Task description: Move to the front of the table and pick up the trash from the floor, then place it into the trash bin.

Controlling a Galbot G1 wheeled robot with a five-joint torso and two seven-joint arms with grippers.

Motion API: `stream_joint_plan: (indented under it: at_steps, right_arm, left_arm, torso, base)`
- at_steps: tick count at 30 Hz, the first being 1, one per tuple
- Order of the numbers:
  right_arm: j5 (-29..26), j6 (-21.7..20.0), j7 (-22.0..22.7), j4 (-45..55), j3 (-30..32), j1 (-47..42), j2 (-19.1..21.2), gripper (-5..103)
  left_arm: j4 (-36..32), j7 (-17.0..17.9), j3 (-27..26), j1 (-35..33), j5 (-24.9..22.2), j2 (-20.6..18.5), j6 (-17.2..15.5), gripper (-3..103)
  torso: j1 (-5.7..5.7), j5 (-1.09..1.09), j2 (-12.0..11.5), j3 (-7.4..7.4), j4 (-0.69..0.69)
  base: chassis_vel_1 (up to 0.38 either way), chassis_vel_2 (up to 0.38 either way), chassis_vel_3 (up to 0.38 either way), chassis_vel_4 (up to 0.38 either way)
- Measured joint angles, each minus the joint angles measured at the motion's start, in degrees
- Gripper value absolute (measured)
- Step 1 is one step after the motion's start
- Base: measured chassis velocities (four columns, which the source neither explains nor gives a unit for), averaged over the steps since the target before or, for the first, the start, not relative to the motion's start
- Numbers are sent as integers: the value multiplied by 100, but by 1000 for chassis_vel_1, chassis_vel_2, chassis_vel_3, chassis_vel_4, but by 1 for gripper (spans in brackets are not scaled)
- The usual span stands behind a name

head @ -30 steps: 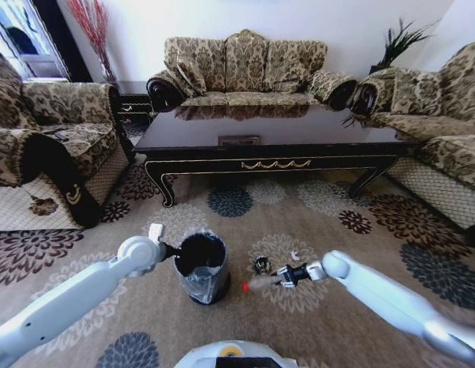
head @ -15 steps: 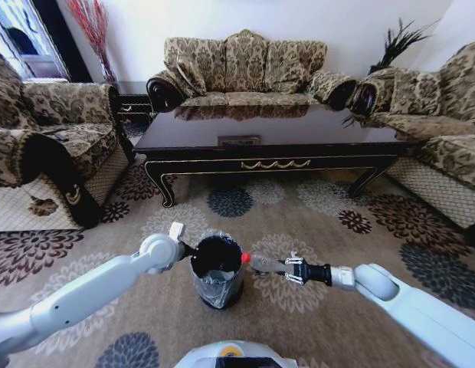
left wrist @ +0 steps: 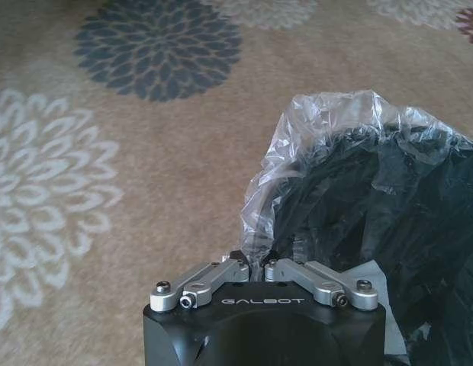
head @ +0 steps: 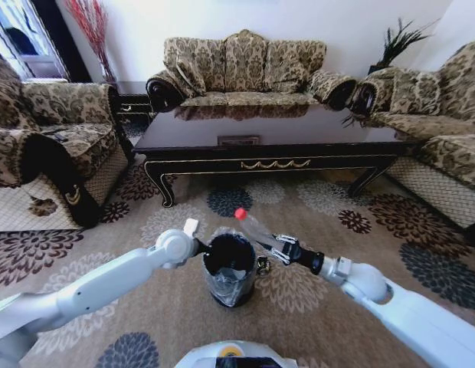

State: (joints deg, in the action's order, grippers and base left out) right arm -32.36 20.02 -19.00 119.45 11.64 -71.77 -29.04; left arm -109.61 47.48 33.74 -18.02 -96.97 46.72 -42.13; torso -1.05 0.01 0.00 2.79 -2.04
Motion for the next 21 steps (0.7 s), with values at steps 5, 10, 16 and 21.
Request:
stream_joint_plan:
  at_steps: [5, 10, 16, 21]
  right_arm:
    - [-120, -141, 211, 349, -24, -116, -12, 24]
    - [-102, -202, 304, 415, -65, -178, -50, 24]
    - [64, -254, 435, 274, -153, -236, -200, 24]
    - [151, -264, 499, 180, -163, -236, -229, 24]
  left_arm:
    - [107, 106, 294, 243, -128, 336, 0, 4]
    - [182, 198, 457, 410, -240, 578, 0, 4]
    - [168, 285, 570, 589, -371, 722, 0, 4]
    - [28, 300, 589, 654, -486, 602, 0, 4]
  torso:
    - [0, -1, 0, 0, 0]
    - [0, 0, 0, 0, 0]
    - [0, 0, 0, 0, 0]
    - [0, -1, 0, 0, 1]
  base:
    - [0, 0, 0, 0]
    - [0, 0, 0, 0]
    - [0, 0, 0, 0]
    - [0, 0, 0, 0]
